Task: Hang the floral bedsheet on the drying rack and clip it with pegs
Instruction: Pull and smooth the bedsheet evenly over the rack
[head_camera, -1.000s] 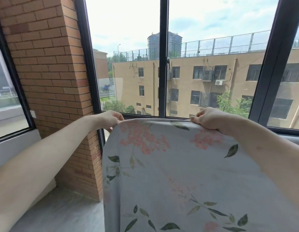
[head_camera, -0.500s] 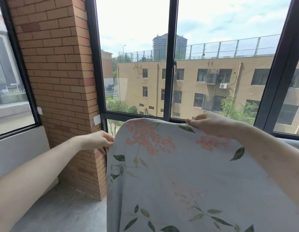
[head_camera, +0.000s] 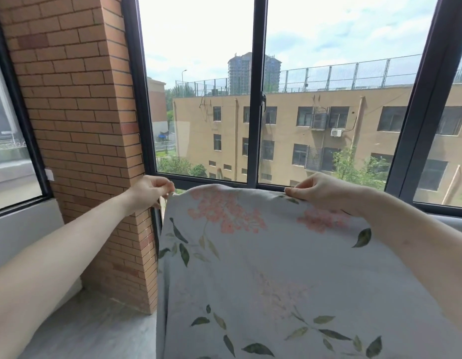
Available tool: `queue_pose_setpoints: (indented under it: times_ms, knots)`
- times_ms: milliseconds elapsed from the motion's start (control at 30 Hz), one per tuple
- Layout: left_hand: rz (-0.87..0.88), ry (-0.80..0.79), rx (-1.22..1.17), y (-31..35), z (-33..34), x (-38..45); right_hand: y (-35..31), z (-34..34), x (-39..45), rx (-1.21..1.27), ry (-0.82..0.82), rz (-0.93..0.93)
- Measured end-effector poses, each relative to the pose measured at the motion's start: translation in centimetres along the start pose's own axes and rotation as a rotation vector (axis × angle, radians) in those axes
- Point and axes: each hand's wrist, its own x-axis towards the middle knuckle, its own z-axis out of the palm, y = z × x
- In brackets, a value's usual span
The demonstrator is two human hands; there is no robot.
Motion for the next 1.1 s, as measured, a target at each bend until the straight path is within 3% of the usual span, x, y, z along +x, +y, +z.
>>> queue_pose_setpoints:
  times_ms: [67,233,333,400,500,667,767,867,1000,1100]
  knots:
    - [-0.014,0.212,-0.203,1.2,-0.6,0.8,-0.1,-0.1,-0.1,0.006,0.02,0.041]
    - [0.007,-0.046,-0.068,4.4,1.8,0.2,0.0,0.1,-0.1,-0.001,0.059,0.063]
    - [0.157,-0.057,-0.056,6.3,4.6,-1.6,-0.3,0.3,0.2,-0.045,0.072,0.042]
    - [0.281,-0.071,0.128,7.2,6.5,-2.9,-0.4,0.6,0.1,-0.076,0.079,0.034]
    - [0.427,0.064,0.413,7.4,8.9,-4.1,-0.4,1.0,-0.3,-0.131,0.153,-0.02]
    - [0.41,0.144,0.427,8.4,10.1,-4.3,0.1,3.1,-2.5,-0.168,0.495,-0.249]
    - [0.408,0.172,0.435,8.2,10.1,-4.2,0.2,5.5,-3.8,-0.229,0.569,-0.34]
    - [0.426,0.206,0.429,7.7,10.0,-4.4,0.7,7.2,-3.9,-0.43,0.587,-0.304]
    - [0.47,0.172,0.434,6.2,10.2,-5.6,1.1,7.8,-4.0,-0.479,0.642,-0.231]
    - [0.457,0.186,0.266,3.4,10.0,-6.7,1.1,8.1,-4.0,-0.507,0.671,-0.201]
